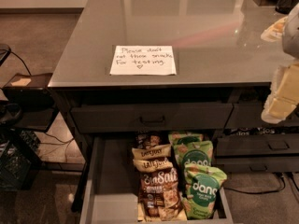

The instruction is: Pick brown chip bag from middle drawer and place on counter

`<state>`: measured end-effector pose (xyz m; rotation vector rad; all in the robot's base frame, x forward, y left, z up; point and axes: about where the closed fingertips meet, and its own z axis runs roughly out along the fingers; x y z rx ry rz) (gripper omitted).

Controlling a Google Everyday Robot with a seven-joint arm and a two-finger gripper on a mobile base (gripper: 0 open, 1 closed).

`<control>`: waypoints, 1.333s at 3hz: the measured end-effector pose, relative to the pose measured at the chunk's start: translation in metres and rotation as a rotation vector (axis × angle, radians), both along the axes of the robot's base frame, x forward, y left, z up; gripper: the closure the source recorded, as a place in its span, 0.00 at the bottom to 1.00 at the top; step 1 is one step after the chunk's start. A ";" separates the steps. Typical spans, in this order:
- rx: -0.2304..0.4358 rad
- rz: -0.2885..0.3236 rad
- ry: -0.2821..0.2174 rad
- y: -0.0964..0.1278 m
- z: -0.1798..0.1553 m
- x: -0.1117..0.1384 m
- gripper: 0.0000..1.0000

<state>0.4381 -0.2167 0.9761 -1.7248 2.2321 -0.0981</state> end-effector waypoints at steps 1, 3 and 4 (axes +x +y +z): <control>0.000 0.000 0.000 0.000 0.000 0.000 0.00; 0.182 -0.009 0.039 0.022 -0.050 -0.007 0.00; 0.269 -0.005 0.066 0.046 -0.089 -0.014 0.00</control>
Offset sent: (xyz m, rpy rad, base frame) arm -0.0032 0.0139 -0.0451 0.1879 0.0531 -0.0031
